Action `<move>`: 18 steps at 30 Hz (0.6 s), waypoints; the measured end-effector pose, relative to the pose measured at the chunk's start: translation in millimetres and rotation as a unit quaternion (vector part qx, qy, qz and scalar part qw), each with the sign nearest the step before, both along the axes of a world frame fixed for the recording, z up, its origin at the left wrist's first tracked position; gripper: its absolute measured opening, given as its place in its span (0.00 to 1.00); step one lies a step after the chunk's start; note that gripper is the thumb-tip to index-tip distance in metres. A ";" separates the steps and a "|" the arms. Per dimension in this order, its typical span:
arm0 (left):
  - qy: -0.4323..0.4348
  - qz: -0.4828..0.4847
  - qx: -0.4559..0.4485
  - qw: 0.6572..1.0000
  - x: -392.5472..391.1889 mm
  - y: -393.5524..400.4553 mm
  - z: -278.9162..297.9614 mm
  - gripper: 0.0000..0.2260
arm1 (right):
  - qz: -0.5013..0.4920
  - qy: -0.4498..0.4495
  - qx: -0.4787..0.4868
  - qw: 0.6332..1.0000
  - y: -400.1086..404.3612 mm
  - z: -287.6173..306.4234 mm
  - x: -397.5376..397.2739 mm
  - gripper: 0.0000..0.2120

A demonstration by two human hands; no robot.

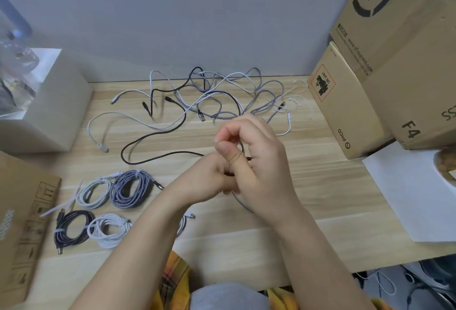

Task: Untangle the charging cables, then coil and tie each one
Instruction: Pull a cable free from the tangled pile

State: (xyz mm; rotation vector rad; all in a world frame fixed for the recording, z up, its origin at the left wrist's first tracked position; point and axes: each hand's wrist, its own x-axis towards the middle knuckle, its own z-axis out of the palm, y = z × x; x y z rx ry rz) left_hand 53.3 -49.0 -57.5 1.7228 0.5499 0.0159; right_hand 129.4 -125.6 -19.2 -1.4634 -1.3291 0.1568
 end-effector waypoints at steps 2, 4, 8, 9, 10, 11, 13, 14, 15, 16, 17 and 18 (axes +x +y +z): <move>-0.015 -0.010 -0.018 1.000 -2.6 2.2 -6.2 0.17 | 0.010 0.031 -0.046 0.998 -3.5 -9.3 11.1 0.07; -0.009 -0.006 -0.053 0.999 -7.9 2.8 -9.9 0.10 | 0.034 0.023 -0.130 0.991 -9.3 -20.0 23.2 0.14; -0.016 0.024 -0.113 0.993 -17.5 10.3 -10.0 0.11 | 0.124 0.016 -0.272 0.954 -17.2 -40.6 37.2 0.17; -0.015 0.035 -0.125 0.991 -19.8 13.0 -11.6 0.11 | 0.131 0.030 -0.286 0.949 -17.7 -44.4 37.5 0.20; -0.010 0.051 -0.130 0.990 -22.3 15.1 -11.4 0.12 | 0.131 0.038 -0.296 0.945 -16.5 -47.5 37.4 0.21; -0.009 0.063 -0.134 0.989 -24.7 17.3 -12.8 0.12 | 0.129 0.038 -0.301 0.944 -14.4 -50.2 36.6 0.21; 0.008 0.086 -0.098 0.991 -27.0 20.0 -15.1 0.11 | 0.118 0.030 -0.307 0.944 -10.6 -53.6 35.4 0.18; 0.025 0.105 -0.061 0.992 -28.0 21.9 -17.7 0.09 | 0.112 0.041 -0.318 0.940 -7.2 -56.8 34.8 0.17; 0.041 0.128 -0.020 0.991 -29.6 25.0 -22.3 0.07 | 0.108 0.066 -0.336 0.933 -3.1 -61.1 33.4 0.15; 0.060 0.149 0.019 0.987 -31.0 27.4 -24.8 0.05 | 0.103 0.097 -0.352 0.925 0.5 -65.4 31.9 0.15; 0.078 0.162 0.058 0.982 -33.3 30.9 -30.1 0.05 | 0.098 0.128 -0.366 0.916 6.0 -71.9 29.9 0.14; 0.095 0.163 0.105 0.977 -35.1 32.6 -34.4 0.07 | 0.091 0.151 -0.375 0.910 9.6 -77.5 28.9 0.14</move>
